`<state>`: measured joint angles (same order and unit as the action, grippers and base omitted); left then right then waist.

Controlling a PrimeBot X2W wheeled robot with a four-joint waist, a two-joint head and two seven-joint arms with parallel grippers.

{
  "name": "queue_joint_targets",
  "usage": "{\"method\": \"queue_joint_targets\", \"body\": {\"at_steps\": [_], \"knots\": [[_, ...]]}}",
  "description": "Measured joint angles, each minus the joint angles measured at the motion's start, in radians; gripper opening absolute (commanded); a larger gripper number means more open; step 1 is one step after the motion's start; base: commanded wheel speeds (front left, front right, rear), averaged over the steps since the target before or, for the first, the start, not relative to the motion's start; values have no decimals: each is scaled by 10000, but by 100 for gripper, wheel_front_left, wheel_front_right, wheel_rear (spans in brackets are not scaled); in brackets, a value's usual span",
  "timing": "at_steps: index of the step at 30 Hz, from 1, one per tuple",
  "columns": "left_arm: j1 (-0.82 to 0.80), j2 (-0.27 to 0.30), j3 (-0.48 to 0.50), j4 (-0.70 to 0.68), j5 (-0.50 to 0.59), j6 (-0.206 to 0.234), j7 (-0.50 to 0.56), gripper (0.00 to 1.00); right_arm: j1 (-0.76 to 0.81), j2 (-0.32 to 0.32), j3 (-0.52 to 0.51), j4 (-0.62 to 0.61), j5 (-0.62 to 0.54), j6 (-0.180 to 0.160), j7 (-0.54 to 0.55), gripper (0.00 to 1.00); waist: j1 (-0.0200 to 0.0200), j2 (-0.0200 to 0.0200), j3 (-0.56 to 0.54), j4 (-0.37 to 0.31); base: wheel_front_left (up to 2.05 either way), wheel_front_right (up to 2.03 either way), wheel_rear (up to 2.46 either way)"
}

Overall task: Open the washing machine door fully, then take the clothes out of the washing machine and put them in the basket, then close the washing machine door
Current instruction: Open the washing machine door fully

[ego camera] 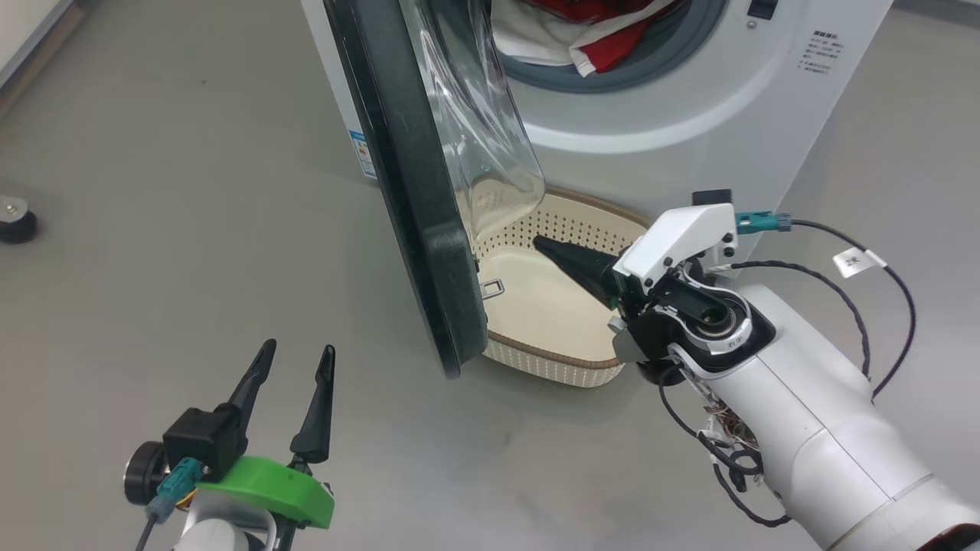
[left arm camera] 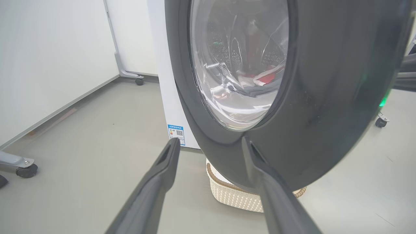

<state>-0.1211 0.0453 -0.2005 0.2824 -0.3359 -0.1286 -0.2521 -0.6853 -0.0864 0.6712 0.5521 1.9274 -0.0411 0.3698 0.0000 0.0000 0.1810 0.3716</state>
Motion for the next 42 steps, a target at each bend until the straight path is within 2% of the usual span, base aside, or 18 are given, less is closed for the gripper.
{"method": "queue_joint_targets", "body": {"at_steps": [6,9,13,15,18,20,21,25,34,37,42], "knots": [[278,36,384,2,2,0,0,100,-11,-949,736,25,-2307,846,-1373,0,0,0,-404,-361,0,0,0],[479,73,690,2,0,0,0,100,-6,-1168,1070,12,-3212,1068,-2109,0,0,0,-596,-615,0,0,0],[768,178,1007,-2,2,0,0,100,23,-1549,1565,-4,-4619,1183,-3173,0,0,0,-827,-1021,0,0,0],[863,219,1085,-4,2,0,0,100,150,-1712,1536,-35,-4888,1183,-3710,0,0,0,-936,-1240,0,0,0],[964,217,1020,-17,25,0,0,100,549,-2247,1881,-15,-6146,1189,-4859,0,0,0,-1153,-1685,0,0,0],[1072,207,1024,-17,33,0,0,100,760,-2577,1958,33,-6629,1177,-5404,0,0,0,-1268,-1889,0,0,0],[1072,207,1024,-17,33,0,0,100,760,-2577,1958,33,-6629,1177,-5404,0,0,0,-1268,-1889,0,0,0],[1275,196,1151,-48,38,0,0,100,1233,-2723,1910,42,-7083,980,-6502,0,0,0,-1503,-2267,0,0,0],[1638,190,1517,-288,125,0,0,100,2067,-2834,1634,-405,-8217,454,-6376,0,0,0,-1912,-2998,0,0,0],[1682,188,1724,-403,138,0,0,100,2303,-2796,763,-943,-8583,276,-6291,0,0,0,-1985,-3199,0,0,0],[1748,155,1720,-493,173,0,0,100,2956,-2930,0,-1553,-9501,-111,-6291,0,0,0,-2037,-3450,0,0,0]]}}
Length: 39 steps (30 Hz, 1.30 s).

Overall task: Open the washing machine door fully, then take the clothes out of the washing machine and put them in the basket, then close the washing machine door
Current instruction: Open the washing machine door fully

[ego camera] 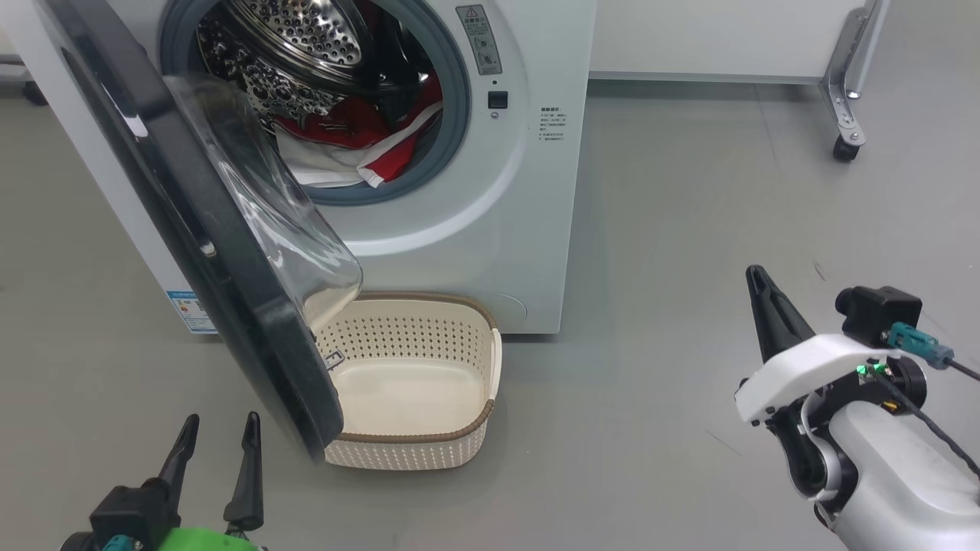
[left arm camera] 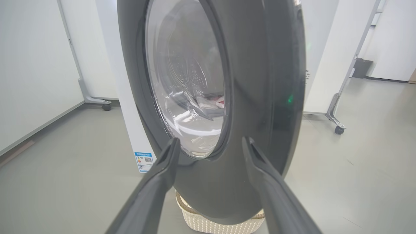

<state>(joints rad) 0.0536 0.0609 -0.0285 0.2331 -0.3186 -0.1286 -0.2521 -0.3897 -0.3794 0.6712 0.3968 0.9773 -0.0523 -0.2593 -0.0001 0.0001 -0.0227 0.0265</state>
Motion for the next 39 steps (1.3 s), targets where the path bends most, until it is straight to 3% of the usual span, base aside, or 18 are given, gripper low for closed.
{"method": "queue_joint_targets", "body": {"at_steps": [13,14,15,16,39], "knots": [[75,-56,117,-163,50,0,0,100,1831,382,-1283,-1360,-1317,-259,0,0,0,0,89,-134,0,0,0],[75,-61,117,-173,50,0,0,100,1931,416,-1360,-1438,-1409,-313,0,20,1,0,98,-131,0,0,0],[75,-63,117,-182,50,0,0,100,2020,441,-1417,-1501,-1515,-314,0,55,0,0,106,-127,0,0,0],[75,-65,117,-196,50,0,0,100,2112,460,-1448,-1586,-1680,-337,0,100,0,0,115,-122,0,0,0],[75,-94,249,-305,79,0,0,100,3502,1302,-2884,-2750,-4034,-637,0,100,0,0,410,39,0,0,0]]}}
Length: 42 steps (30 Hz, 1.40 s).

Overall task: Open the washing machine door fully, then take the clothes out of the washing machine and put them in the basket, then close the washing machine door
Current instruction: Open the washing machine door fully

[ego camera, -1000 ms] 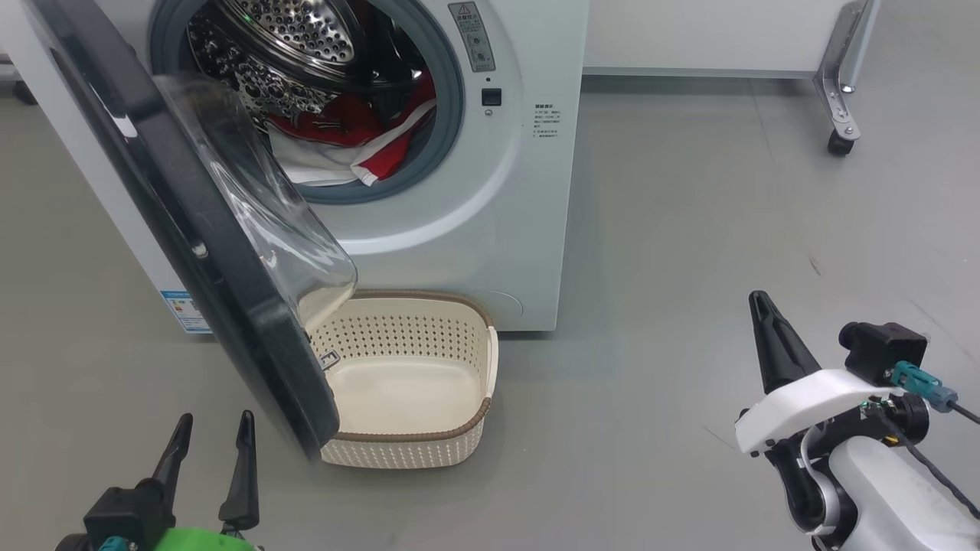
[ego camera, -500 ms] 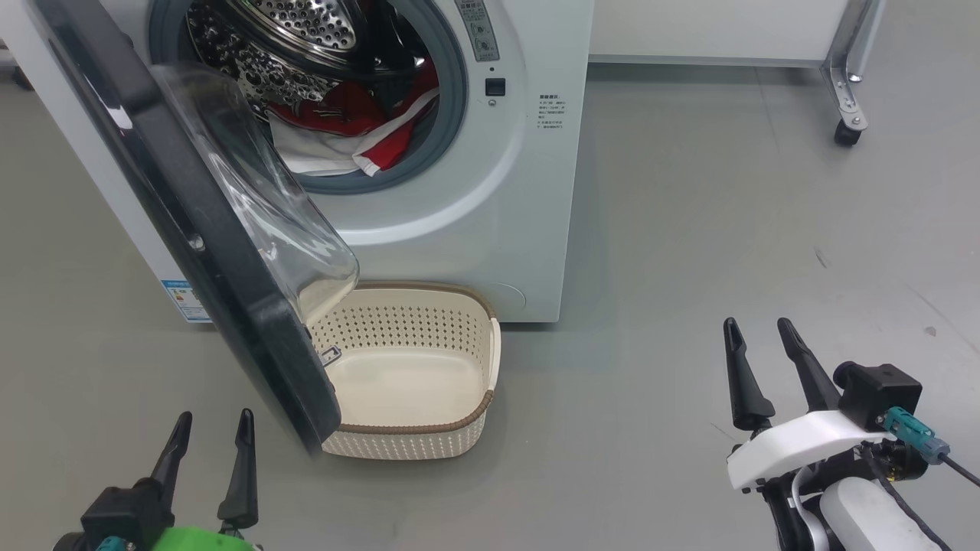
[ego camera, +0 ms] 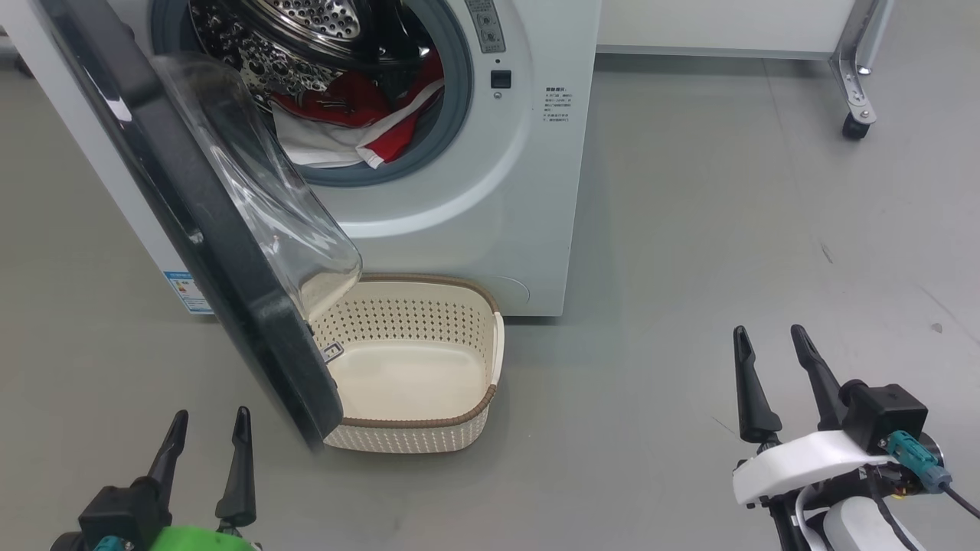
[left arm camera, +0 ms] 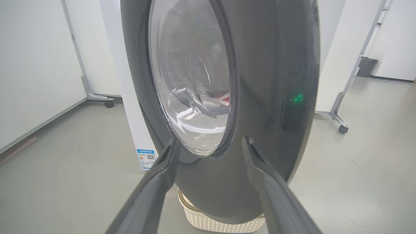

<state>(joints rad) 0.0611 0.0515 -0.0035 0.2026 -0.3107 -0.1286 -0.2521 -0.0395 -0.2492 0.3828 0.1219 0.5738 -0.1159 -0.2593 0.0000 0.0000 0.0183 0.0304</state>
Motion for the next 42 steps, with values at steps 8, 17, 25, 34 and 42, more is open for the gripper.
{"method": "queue_joint_targets", "body": {"at_steps": [8,17,25,34,42], "knots": [[0,-8,4,-8,0,0,0,100,336,288,-332,-12,-395,-4,0,100,0,0,3,-3,0,0,0],[0,-10,2,-12,52,0,0,100,545,518,-646,-75,-769,-12,0,100,0,0,-12,-23,0,0,0],[0,-13,2,-10,58,0,0,100,759,675,-786,-100,-1009,-10,0,100,0,0,-16,-30,0,0,0],[0,-15,-10,-12,59,0,0,100,904,842,-936,-180,-1308,19,0,100,0,0,-21,-34,0,0,0],[0,-19,-12,-12,59,0,0,100,912,922,-1035,-196,-1517,173,0,100,0,0,30,-14,0,0,0]]}}
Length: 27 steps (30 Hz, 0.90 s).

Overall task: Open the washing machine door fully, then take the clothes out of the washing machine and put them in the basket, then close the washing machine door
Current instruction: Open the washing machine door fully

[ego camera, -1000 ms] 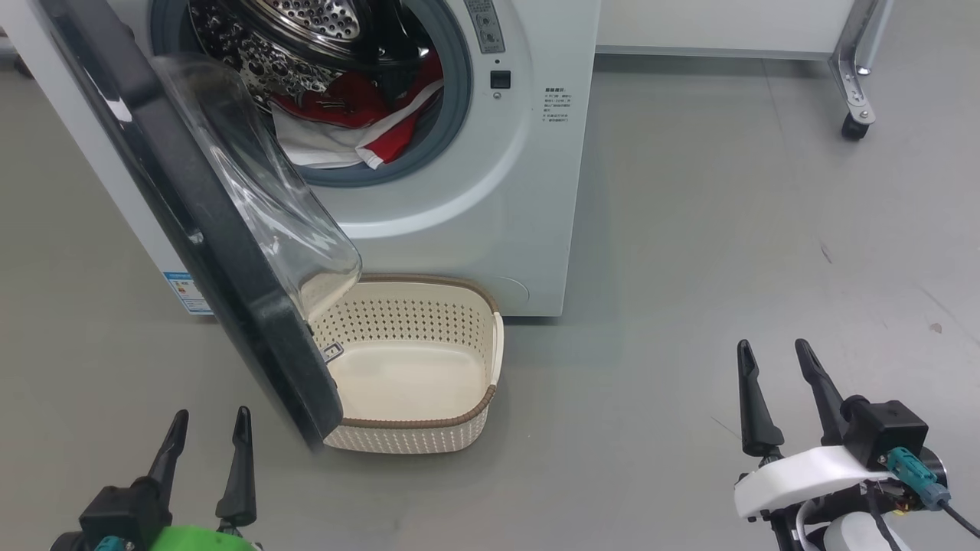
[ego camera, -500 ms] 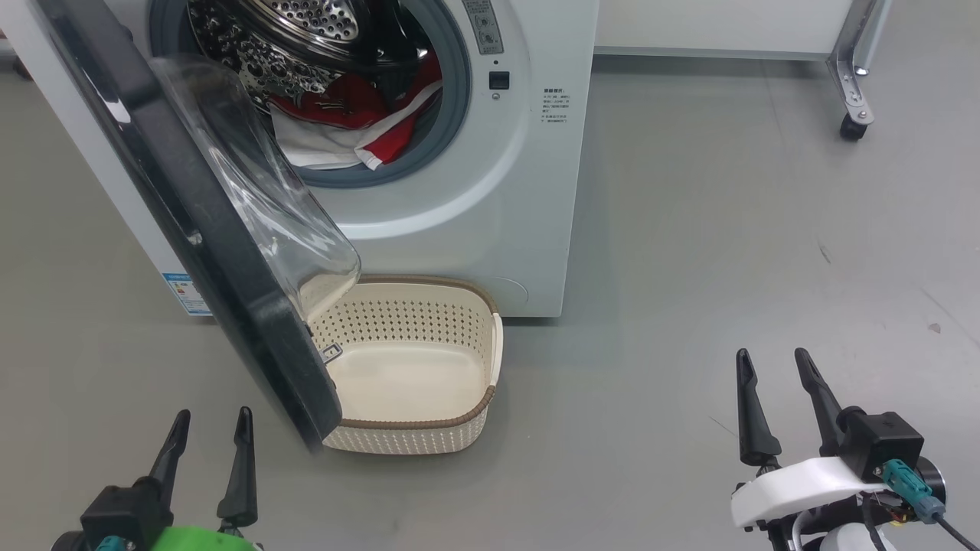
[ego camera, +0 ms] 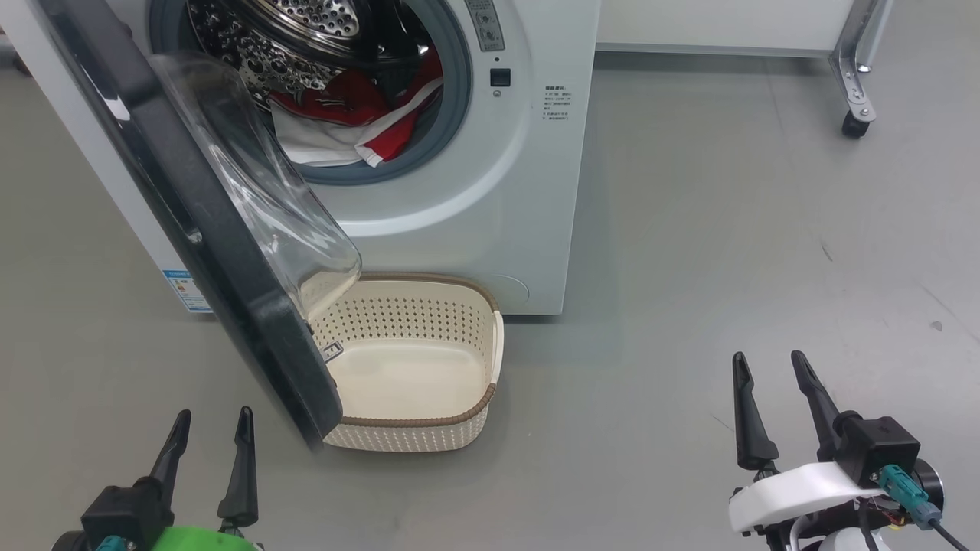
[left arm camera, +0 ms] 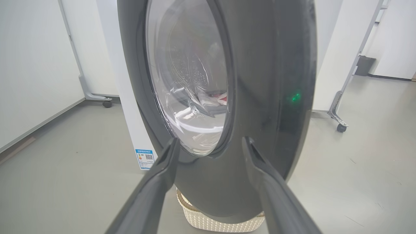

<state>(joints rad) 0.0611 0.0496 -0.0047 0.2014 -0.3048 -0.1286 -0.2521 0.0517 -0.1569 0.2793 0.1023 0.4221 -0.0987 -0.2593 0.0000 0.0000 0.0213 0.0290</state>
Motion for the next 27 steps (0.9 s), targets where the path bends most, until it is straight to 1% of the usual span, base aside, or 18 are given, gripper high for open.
{"method": "queue_joint_targets", "body": {"at_steps": [10,12,16,17,18,19,27], "knots": [[0,-2,-2,0,0,0,0,100,27,153,-146,0,-205,100,0,100,1,0,47,29,0,0,0],[0,-2,-2,0,0,0,0,100,29,194,-173,0,-242,176,0,100,0,0,52,30,0,0,0],[0,-2,-4,-2,0,0,0,100,43,276,-222,0,-295,188,0,100,1,0,61,30,0,0,0],[-1,-2,-2,-15,46,0,0,70,48,290,-240,0,-305,194,0,100,0,0,64,30,0,0,0],[-1,0,-2,-31,92,0,0,31,50,301,-259,0,-336,221,0,100,1,0,68,29,0,0,0],[-1,0,-2,-48,119,0,0,0,51,305,-276,0,-382,267,0,100,0,0,72,29,0,0,0],[-6,6,-54,-255,173,0,0,0,138,382,-416,4,-479,359,0,100,0,0,120,30,0,0,0]]}}
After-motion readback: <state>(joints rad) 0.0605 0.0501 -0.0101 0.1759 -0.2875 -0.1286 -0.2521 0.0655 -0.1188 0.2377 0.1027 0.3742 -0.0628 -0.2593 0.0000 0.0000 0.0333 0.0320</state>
